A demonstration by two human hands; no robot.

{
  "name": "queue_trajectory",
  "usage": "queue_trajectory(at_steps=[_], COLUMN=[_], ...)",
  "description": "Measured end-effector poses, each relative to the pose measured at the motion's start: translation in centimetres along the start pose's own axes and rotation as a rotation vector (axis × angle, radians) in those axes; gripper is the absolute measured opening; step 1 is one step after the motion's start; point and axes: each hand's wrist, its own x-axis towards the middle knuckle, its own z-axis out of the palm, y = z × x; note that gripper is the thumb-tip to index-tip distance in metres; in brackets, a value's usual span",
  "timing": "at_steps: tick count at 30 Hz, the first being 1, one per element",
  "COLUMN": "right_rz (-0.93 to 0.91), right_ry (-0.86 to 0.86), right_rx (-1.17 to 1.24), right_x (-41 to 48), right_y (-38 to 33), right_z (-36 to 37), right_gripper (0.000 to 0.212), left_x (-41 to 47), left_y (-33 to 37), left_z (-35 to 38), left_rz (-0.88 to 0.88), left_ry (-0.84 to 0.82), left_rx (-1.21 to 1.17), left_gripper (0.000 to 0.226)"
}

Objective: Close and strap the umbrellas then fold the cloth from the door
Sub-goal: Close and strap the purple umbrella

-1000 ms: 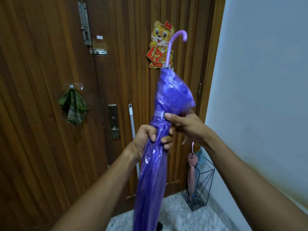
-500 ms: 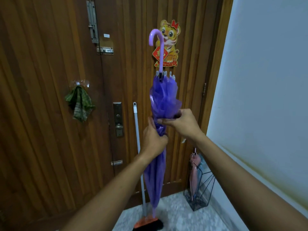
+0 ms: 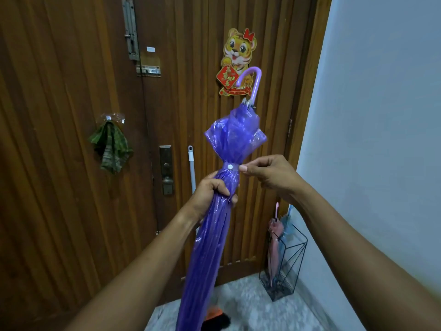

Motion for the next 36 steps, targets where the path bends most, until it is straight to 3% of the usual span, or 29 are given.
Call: queue_trajectory(at_steps=[4, 9, 12, 15, 17, 20, 22, 24, 26, 30, 36], right_rz=[0.033, 0.102, 0.015, -0.036, -0.053, -0.052, -0.058, -0.055, -0.044, -0.092, -0.053], right_ry=[0.065, -0.237, -0.193, -0.004, 0.11, 0.093, 0.0, -0.074, -0.101, -0.024, 0.056], right_rx=[0.046, 0.095, 0.051, 0.077, 0.085, 0.029, -0.021, -0.015, 0.007, 0.03, 0.149], right_x=[-0.1, -1.1, -1.4, -1.4, -1.2, -0.9, -0.8, -1.0, -1.1, -1.1, -1.0], right_y=[0.5, 0.2, 0.1, 0.1, 0.4, 0.4, -0.2, -0.6, -0.5, 0.3, 0.6], right_z=[0.5, 0.0, 0.4, 1.4, 1.8, 2.7, 2.7, 1.9, 0.9, 0.9, 1.4], right_gripper=[0.033, 0.031, 0.023, 0.017, 0.016, 0.011, 0.011, 0.017, 0.019, 0.017, 0.013], left_x=[-0.4, -1.1, -0.7, 0.1, 0.1, 0.2, 0.6, 0.3, 0.0, -0.2, -0.4], left_y=[0.6, 1.0, 0.7, -0.1, -0.8, -2.3, -2.5, -1.7, -0.8, -0.4, -0.8], left_z=[-0.3, -0.3, -0.6, -0.9, -0.4, 0.4, 0.2, -0.2, -0.6, -0.6, -0.3], left_rz=[-0.025, -0.126, -0.152, 0.002, 0.136, 0.276, 0.287, 0.187, 0.126, 0.115, 0.118], left_ry=[-0.03, -0.165, -0.142, 0.02, 0.088, 0.13, 0.172, 0.165, 0.183, 0.107, -0.089], left_rx=[0.109, 0.055, 0.05, 0.312, 0.54, 0.677, 0.645, 0.561, 0.466, 0.218, -0.05], left_gripper=[0.046, 0.047, 0.044, 0.038, 0.05, 0.067, 0.057, 0.05, 0.054, 0.081, 0.062])
